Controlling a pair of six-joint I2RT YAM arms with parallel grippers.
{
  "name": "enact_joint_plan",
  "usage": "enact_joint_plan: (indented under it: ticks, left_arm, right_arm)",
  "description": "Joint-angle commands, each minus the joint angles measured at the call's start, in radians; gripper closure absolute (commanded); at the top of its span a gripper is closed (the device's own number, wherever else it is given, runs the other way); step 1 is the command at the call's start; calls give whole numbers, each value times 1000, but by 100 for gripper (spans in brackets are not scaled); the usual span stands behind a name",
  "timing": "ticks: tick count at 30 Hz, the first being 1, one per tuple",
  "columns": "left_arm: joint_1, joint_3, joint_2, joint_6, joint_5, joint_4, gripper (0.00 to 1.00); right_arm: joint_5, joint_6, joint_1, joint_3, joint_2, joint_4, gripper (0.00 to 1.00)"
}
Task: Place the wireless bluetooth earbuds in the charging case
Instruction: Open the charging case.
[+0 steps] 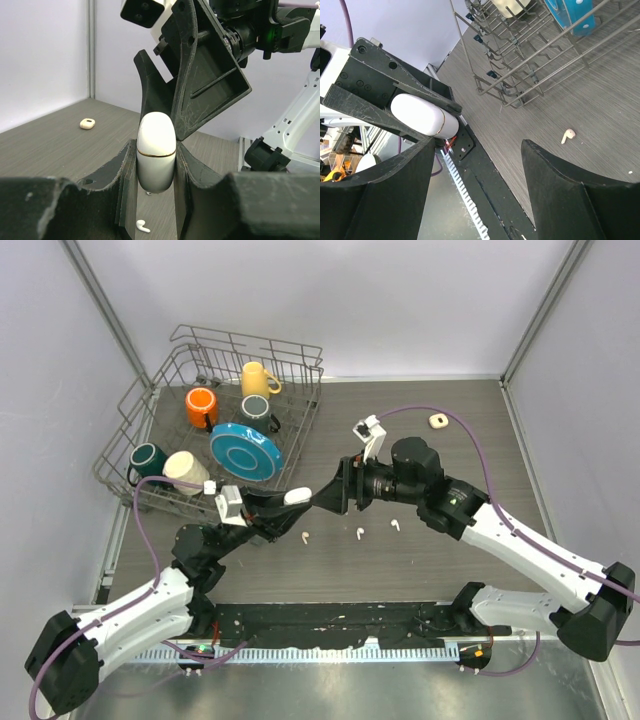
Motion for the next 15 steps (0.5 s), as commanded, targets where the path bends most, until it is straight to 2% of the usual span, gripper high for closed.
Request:
enact_joint_plan:
  ticks: [1,15]
  left_arm:
    - [0,38,5,-4,38,63,100]
    - [0,71,33,-17,121,35,100]
  right_arm:
    - [45,16,6,28,4,44,25]
    - [58,116,6,-1,12,131,25]
